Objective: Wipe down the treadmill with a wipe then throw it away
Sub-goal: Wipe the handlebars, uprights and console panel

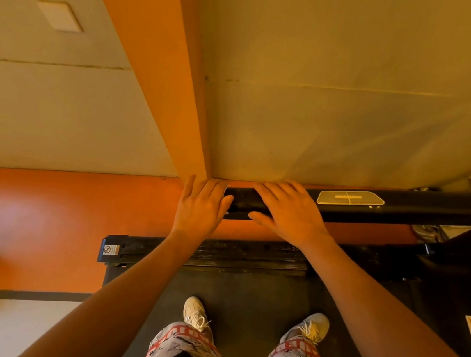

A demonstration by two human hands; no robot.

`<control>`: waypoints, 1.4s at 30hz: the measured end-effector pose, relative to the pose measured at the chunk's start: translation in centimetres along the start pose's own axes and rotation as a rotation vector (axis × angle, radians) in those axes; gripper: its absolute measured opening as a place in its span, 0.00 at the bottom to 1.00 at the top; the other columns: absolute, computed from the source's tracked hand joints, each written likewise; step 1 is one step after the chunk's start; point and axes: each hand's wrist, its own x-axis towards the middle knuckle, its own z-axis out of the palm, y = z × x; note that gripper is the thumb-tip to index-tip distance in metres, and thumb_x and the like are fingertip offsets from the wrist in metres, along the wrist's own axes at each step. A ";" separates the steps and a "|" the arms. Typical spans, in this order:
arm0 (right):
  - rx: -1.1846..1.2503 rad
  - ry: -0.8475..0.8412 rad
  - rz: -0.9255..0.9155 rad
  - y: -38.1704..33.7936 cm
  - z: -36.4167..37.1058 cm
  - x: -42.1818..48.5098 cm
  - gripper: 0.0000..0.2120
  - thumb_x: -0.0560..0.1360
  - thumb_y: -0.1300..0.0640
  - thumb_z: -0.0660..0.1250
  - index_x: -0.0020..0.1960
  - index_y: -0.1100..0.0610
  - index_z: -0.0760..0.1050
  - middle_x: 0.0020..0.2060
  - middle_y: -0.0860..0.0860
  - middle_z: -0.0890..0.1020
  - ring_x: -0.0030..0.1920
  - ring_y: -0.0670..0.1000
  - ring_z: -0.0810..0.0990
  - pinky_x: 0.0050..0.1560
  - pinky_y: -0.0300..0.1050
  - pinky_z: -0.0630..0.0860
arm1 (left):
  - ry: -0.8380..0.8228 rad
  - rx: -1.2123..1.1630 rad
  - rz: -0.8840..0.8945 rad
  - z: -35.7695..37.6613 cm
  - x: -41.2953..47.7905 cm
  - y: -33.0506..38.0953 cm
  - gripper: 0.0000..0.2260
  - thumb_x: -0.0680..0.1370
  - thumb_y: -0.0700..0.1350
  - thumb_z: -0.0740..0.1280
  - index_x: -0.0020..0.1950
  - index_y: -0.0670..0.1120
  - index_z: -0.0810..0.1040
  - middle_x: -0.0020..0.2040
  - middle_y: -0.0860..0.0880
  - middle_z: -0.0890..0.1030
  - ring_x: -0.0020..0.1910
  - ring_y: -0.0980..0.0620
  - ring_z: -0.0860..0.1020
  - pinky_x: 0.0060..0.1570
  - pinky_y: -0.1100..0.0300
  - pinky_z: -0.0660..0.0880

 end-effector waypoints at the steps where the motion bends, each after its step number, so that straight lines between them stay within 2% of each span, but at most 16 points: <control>1: -0.020 0.018 0.016 -0.2 0.1 -0.2 0.31 0.81 0.34 0.57 0.72 0.55 0.74 0.65 0.54 0.81 0.66 0.56 0.79 0.71 0.56 0.71 | 0.017 -0.011 -0.008 0.0 -0.1 0.1 0.21 0.85 0.53 0.52 0.61 0.44 0.80 0.57 0.44 0.84 0.59 0.43 0.82 0.68 0.40 0.71; 4: -0.003 0.081 0.128 -1.3 0.7 -1.6 0.29 0.84 0.38 0.54 0.73 0.57 0.73 0.68 0.56 0.79 0.70 0.57 0.75 0.76 0.60 0.63 | 0.072 -0.023 -0.014 0.4 -0.8 0.6 0.20 0.85 0.52 0.53 0.64 0.43 0.78 0.62 0.43 0.82 0.61 0.43 0.80 0.65 0.43 0.72; 6: 0.051 0.135 0.236 -1.8 1.2 -3.4 0.28 0.85 0.42 0.50 0.76 0.58 0.70 0.72 0.57 0.74 0.75 0.58 0.70 0.78 0.61 0.58 | 0.089 -0.021 -0.019 0.7 -1.4 0.9 0.20 0.85 0.52 0.53 0.67 0.42 0.77 0.65 0.42 0.80 0.65 0.43 0.77 0.66 0.43 0.72; 8: 0.095 0.183 0.325 -1.2 1.7 -5.4 0.28 0.85 0.44 0.51 0.78 0.58 0.66 0.76 0.58 0.69 0.78 0.59 0.64 0.79 0.62 0.54 | 0.095 -0.024 -0.036 0.9 -1.8 1.4 0.21 0.85 0.52 0.53 0.69 0.42 0.75 0.67 0.42 0.78 0.67 0.42 0.76 0.66 0.42 0.72; 12: 0.064 0.136 0.330 0.9 2.6 -7.9 0.29 0.85 0.44 0.50 0.82 0.56 0.55 0.81 0.58 0.59 0.82 0.59 0.52 0.81 0.62 0.49 | 0.070 -0.052 -0.070 0.5 -1.4 2.0 0.21 0.85 0.53 0.52 0.69 0.43 0.75 0.66 0.42 0.79 0.66 0.42 0.77 0.65 0.41 0.71; 15: 0.069 0.160 0.358 0.5 2.8 -7.4 0.30 0.85 0.44 0.53 0.82 0.56 0.57 0.80 0.58 0.61 0.82 0.59 0.54 0.80 0.63 0.51 | 0.041 -0.045 -0.070 0.2 -1.0 2.0 0.20 0.85 0.53 0.52 0.67 0.44 0.76 0.65 0.43 0.79 0.64 0.43 0.77 0.63 0.42 0.72; 20: 0.094 0.316 0.402 0.0 3.9 -6.7 0.26 0.85 0.46 0.55 0.78 0.57 0.65 0.77 0.59 0.67 0.79 0.60 0.61 0.79 0.61 0.52 | -0.027 -0.029 -0.103 -0.3 -0.1 2.5 0.22 0.85 0.54 0.50 0.64 0.45 0.79 0.61 0.44 0.82 0.60 0.43 0.79 0.60 0.42 0.73; 24: 0.077 0.412 0.402 0.1 4.8 -6.3 0.23 0.84 0.48 0.57 0.75 0.58 0.68 0.74 0.60 0.71 0.77 0.61 0.64 0.78 0.61 0.52 | -0.002 -0.047 -0.139 0.1 -0.9 3.3 0.21 0.85 0.54 0.51 0.67 0.45 0.77 0.65 0.44 0.80 0.64 0.43 0.77 0.65 0.41 0.71; 28: 0.064 0.459 0.426 0.0 5.4 -5.8 0.22 0.83 0.49 0.59 0.74 0.58 0.69 0.72 0.61 0.72 0.76 0.61 0.64 0.77 0.62 0.53 | 0.017 -0.040 -0.132 0.6 -1.8 3.6 0.22 0.85 0.54 0.52 0.72 0.44 0.73 0.70 0.43 0.76 0.71 0.41 0.73 0.69 0.37 0.68; 32: 0.048 0.511 0.395 0.5 6.2 -5.7 0.22 0.84 0.47 0.57 0.73 0.58 0.69 0.71 0.61 0.73 0.74 0.61 0.65 0.76 0.62 0.56 | 0.065 -0.042 -0.139 1.1 -1.5 3.6 0.22 0.86 0.55 0.50 0.71 0.45 0.73 0.69 0.43 0.77 0.69 0.41 0.74 0.68 0.36 0.69; 38: 0.019 0.577 0.385 0.6 6.9 -5.3 0.22 0.84 0.47 0.58 0.73 0.58 0.68 0.71 0.58 0.70 0.72 0.61 0.67 0.78 0.57 0.50 | 0.138 -0.064 -0.164 1.9 -1.7 3.9 0.25 0.87 0.56 0.45 0.71 0.45 0.74 0.69 0.43 0.77 0.69 0.41 0.74 0.69 0.35 0.68; 42: 0.025 0.578 0.376 0.6 6.9 -5.4 0.22 0.83 0.47 0.59 0.73 0.58 0.68 0.70 0.59 0.72 0.72 0.61 0.67 0.77 0.58 0.51 | 0.171 -0.070 -0.087 2.1 -2.3 2.5 0.24 0.88 0.54 0.47 0.71 0.44 0.75 0.70 0.42 0.77 0.69 0.42 0.74 0.69 0.39 0.69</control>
